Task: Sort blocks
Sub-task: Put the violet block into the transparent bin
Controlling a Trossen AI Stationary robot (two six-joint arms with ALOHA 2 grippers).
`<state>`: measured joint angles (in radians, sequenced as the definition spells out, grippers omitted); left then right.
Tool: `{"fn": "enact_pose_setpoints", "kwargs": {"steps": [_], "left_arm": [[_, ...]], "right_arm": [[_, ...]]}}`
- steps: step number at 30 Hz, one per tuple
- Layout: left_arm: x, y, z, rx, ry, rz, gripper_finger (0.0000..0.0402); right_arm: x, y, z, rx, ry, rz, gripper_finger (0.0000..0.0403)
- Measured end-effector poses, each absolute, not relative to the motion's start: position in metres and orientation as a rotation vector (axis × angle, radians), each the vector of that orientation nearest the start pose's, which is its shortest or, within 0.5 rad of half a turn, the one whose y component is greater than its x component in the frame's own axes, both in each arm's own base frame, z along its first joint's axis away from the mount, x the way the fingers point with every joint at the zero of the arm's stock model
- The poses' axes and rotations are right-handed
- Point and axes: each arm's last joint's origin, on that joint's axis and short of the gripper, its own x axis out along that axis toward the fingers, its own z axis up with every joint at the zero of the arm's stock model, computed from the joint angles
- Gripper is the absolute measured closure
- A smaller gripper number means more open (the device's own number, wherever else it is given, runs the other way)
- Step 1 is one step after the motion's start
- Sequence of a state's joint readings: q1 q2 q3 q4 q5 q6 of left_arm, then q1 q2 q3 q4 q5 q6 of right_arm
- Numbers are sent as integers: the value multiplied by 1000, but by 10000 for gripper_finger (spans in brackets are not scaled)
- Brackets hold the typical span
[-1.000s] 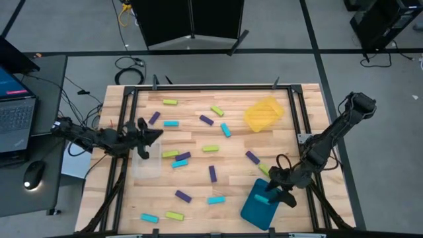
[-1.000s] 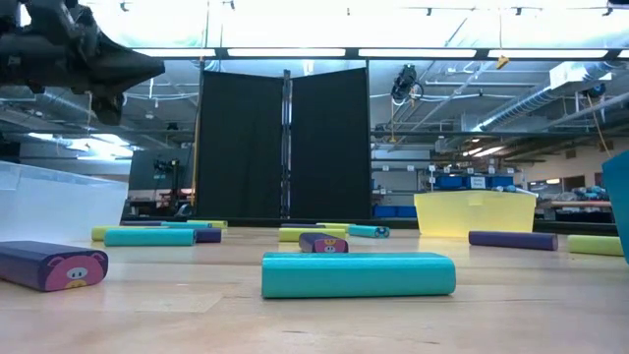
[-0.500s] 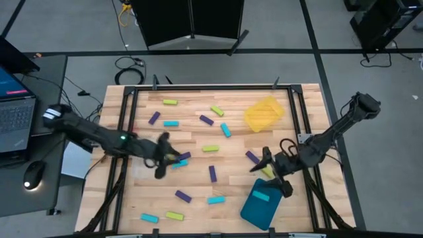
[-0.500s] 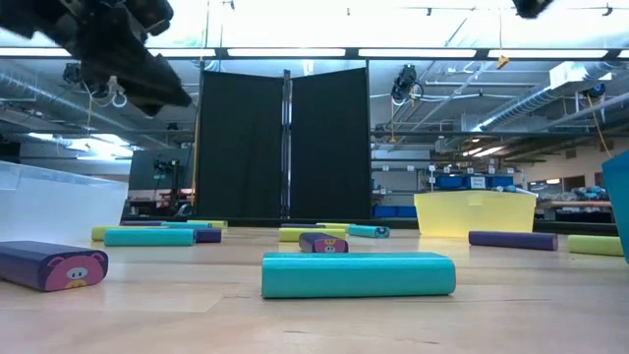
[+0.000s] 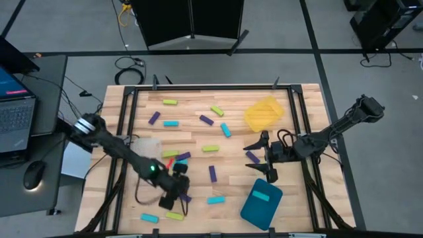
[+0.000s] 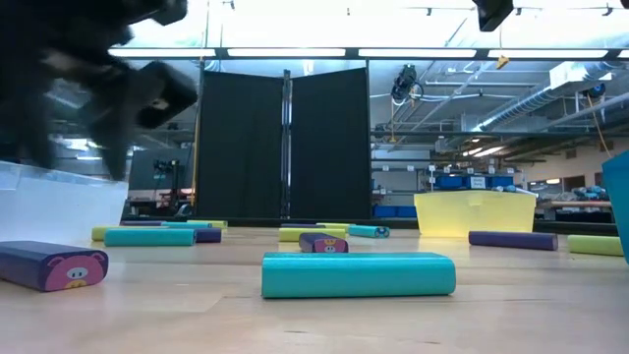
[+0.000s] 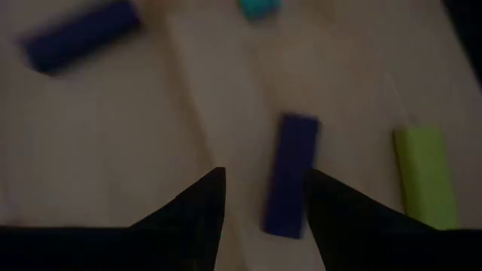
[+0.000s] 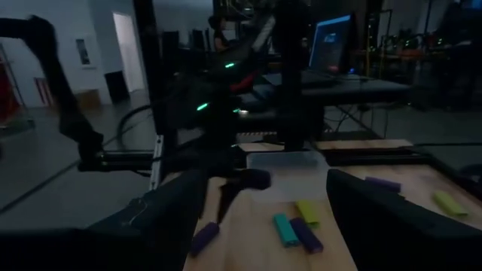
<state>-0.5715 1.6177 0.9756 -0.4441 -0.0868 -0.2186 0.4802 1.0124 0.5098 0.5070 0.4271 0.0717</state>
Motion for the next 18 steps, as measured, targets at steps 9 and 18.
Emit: {"fn": "enact_pose_setpoints", "kwargs": {"steps": [9, 18], "left_arm": [[275, -194, 163, 186, 1168, -282, 197], [279, -194, 140, 164, 1248, -221, 145]], "right_arm": [[199, 89, 261, 45, 8, 46, 110], [199, 89, 261, 44, 10, 47, 110]]}}
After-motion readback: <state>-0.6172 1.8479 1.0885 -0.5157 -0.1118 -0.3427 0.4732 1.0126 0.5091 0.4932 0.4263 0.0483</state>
